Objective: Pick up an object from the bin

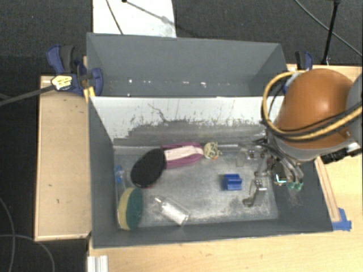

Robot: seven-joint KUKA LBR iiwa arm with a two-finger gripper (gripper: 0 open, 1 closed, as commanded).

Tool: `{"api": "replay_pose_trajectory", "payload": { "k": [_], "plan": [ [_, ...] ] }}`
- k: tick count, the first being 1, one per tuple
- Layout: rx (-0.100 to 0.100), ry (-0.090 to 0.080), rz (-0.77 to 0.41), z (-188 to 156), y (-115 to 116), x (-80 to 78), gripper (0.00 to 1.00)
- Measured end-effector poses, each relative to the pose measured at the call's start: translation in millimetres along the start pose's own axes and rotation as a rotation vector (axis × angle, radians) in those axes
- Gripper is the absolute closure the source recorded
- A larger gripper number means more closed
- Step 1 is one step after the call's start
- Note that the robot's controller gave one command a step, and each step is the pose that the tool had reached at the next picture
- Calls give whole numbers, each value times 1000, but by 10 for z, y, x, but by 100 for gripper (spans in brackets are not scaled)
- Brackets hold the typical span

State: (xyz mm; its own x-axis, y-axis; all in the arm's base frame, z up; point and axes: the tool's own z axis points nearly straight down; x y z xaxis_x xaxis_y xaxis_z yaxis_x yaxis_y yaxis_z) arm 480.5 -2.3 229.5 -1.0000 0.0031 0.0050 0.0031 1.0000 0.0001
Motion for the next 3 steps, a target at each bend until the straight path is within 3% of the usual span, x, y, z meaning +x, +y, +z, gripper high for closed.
{"api": "replay_pose_trajectory", "payload": {
  "k": [1,2,3],
  "plan": [
    [-1,0,17,1635,167,-189,0],
    [5,-11,-102,1159,-1033,-325,0],
    [-3,-9,-95,1593,-412,-675,0]
  ]
}}
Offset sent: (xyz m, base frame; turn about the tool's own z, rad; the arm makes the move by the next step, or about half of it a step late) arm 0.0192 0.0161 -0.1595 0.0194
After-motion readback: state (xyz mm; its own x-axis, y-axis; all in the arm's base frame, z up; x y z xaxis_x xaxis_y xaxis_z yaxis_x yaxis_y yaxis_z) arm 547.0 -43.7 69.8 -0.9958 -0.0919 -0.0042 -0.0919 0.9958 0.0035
